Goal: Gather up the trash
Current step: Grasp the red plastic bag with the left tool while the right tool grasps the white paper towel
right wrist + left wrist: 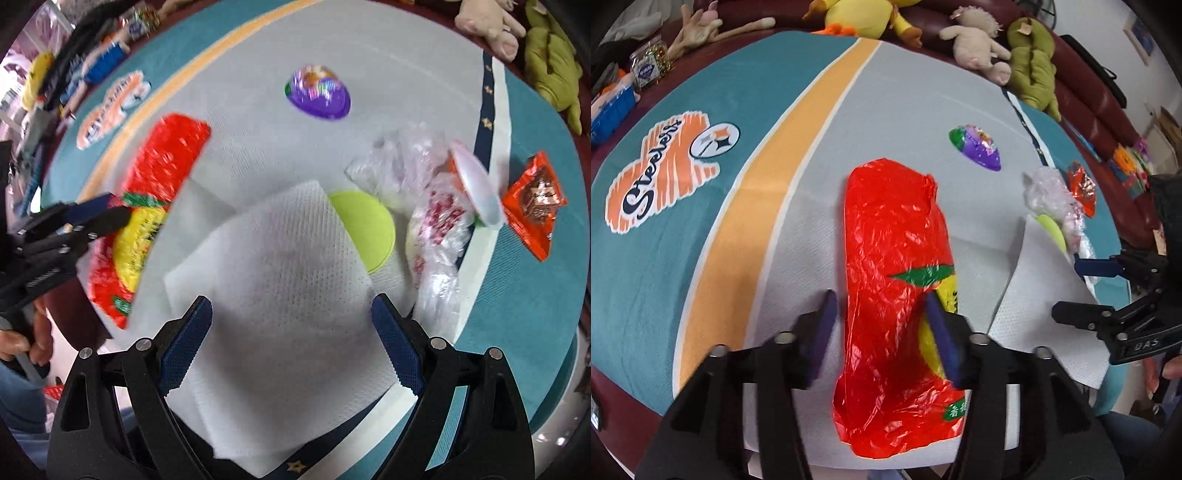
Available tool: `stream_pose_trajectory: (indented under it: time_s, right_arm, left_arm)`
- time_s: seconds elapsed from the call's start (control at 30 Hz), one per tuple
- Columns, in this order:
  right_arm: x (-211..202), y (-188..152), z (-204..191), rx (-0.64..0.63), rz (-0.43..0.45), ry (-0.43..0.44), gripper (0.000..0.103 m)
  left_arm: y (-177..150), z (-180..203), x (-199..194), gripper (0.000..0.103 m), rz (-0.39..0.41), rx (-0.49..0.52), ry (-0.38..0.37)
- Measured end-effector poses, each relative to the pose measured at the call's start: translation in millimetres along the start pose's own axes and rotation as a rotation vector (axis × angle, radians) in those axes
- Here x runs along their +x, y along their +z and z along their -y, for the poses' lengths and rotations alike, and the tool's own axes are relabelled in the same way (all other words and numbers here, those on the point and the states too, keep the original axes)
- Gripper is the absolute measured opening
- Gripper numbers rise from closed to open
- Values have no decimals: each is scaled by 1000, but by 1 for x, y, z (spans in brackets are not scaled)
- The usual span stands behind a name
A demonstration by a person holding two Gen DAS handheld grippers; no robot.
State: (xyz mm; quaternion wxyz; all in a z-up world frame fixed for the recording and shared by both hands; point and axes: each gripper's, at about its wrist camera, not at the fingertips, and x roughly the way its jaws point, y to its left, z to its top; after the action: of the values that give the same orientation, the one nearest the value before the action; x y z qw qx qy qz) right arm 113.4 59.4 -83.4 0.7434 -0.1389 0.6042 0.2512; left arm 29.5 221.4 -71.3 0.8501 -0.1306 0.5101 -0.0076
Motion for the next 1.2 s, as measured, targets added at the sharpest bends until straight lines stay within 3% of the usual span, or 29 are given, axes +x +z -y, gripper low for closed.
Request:
stream_pose_trajectory:
  time_s: [0.1,0.17,0.23,0.33,0.37,0.47,0.5,0.6,0.77,0.87,1.1,1.2]
  right_arm:
    - [9,-3,0,9,-17,8,84]
    - [7,-5,-3,-10,15,-5,77]
    - [3,-2,-4,-25,29,-19,43]
    - [-5,-1,-7,-22,49,-16,34]
    - [-6,0,-9,-23,58,-16,34]
    - [-19,-1,-7,-19,94,-6,30]
    - [-26,-1,-6,-14,115,5,24]
    - [-49,-1,0,11,167,37,8]
    - [-81,-3,21,96,243,101,7]
    - [-85,-5,35,152,239,155,10]
    - [-73,-22,63,224,208,132,12]
    - [-74,-32,82,276,205,162,15]
  left_arm:
    - [-4,7,-1,65,-1,25,-4]
    - [-6,12,1,69,-1,44,2]
    - [-6,18,3,69,1,63,15]
    - [-7,24,5,68,5,76,29]
    - [-8,27,6,65,7,83,38]
    - [-7,34,7,36,12,83,42]
    - [-7,35,7,20,11,75,32]
    - [-3,38,-2,13,42,69,53]
    - [8,42,-25,12,99,51,34]
    - [13,51,-35,12,117,58,9]
    - [8,95,-22,12,73,111,-78]
    - [8,115,-19,12,52,127,-147]
